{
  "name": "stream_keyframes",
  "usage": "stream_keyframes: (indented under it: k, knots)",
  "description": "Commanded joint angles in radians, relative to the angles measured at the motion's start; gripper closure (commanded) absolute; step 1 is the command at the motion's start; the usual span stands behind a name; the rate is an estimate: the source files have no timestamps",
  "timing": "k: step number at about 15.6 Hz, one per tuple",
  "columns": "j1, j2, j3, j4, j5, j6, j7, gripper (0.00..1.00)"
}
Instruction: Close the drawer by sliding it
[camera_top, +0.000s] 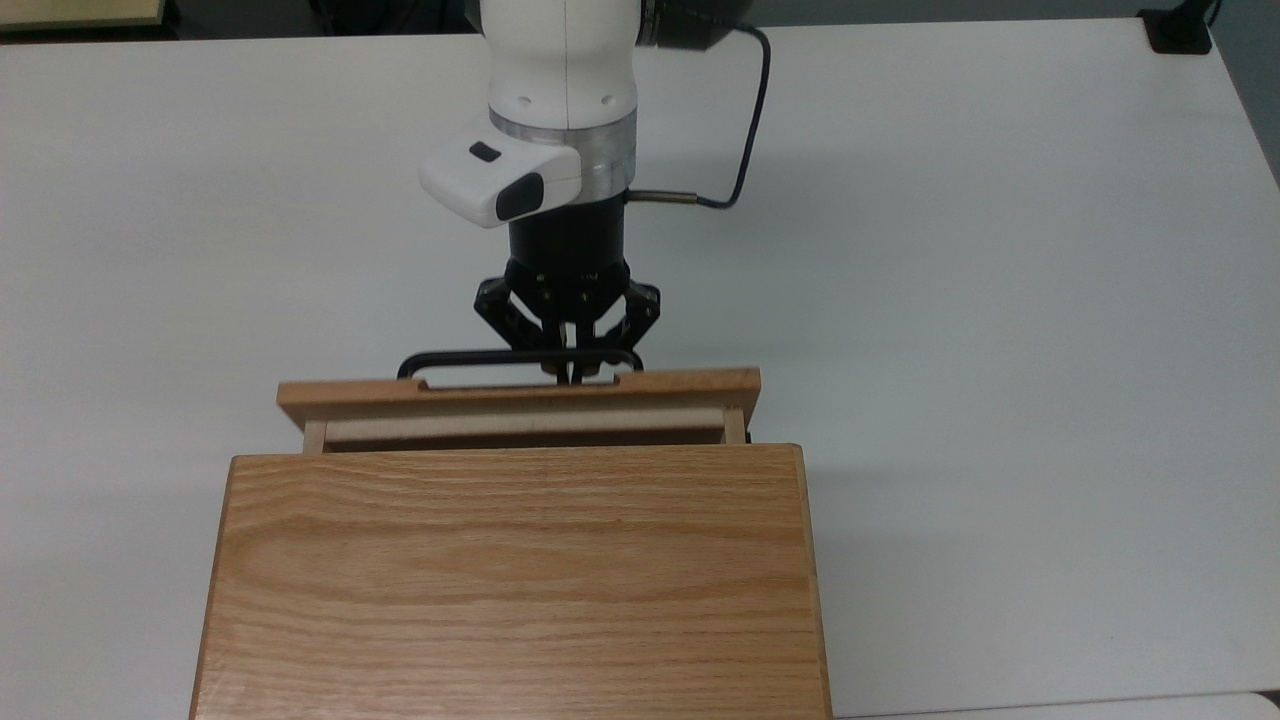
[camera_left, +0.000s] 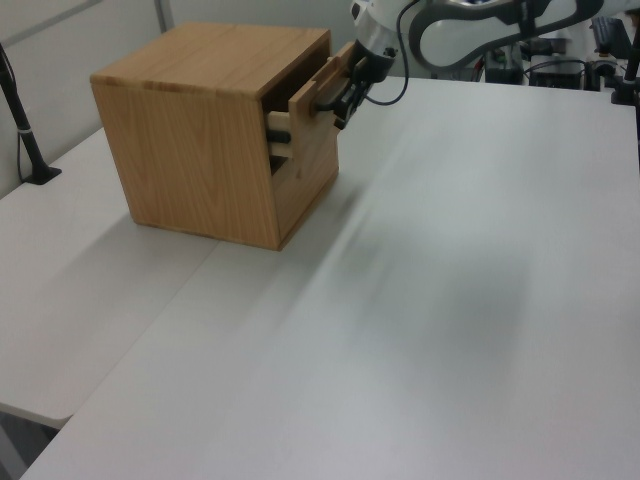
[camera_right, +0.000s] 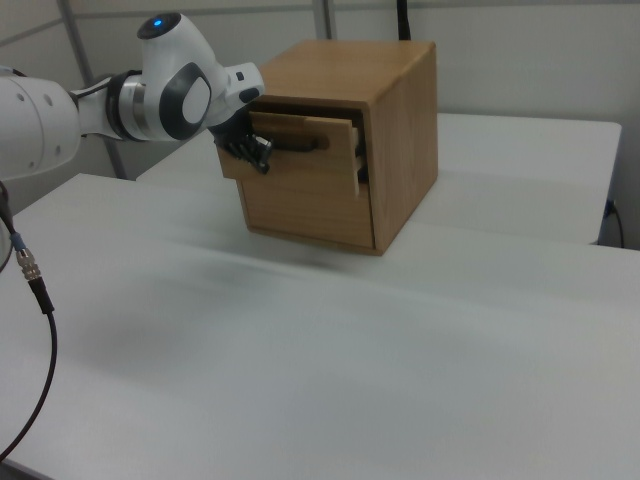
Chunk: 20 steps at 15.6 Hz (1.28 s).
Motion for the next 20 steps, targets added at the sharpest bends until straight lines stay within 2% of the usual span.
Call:
stream_keyframes:
  k: [1,4,6,10,12,15,17,19,20]
  knots:
    - [0.005,0.052,-0.011,0.068,-0.049,0.104,0.059,0.93]
    - [0.003,0.104,-0.011,0.141,-0.128,0.123,0.106,0.93]
    - [0.000,0.109,-0.009,0.144,-0.174,0.127,0.138,0.93]
    - [0.002,0.097,-0.008,0.131,-0.185,0.150,0.145,0.93]
    - [-0.001,0.039,-0.006,0.077,-0.182,0.146,0.142,0.93]
    - [0.002,-0.102,-0.006,-0.082,-0.165,0.118,0.146,0.93]
    - [0.002,-0.199,-0.005,-0.139,-0.143,-0.013,0.142,0.89]
    - [0.003,-0.274,-0.005,-0.156,-0.075,-0.192,0.111,0.77]
    - [0.003,-0.302,-0.006,-0.153,-0.045,-0.287,0.076,0.75]
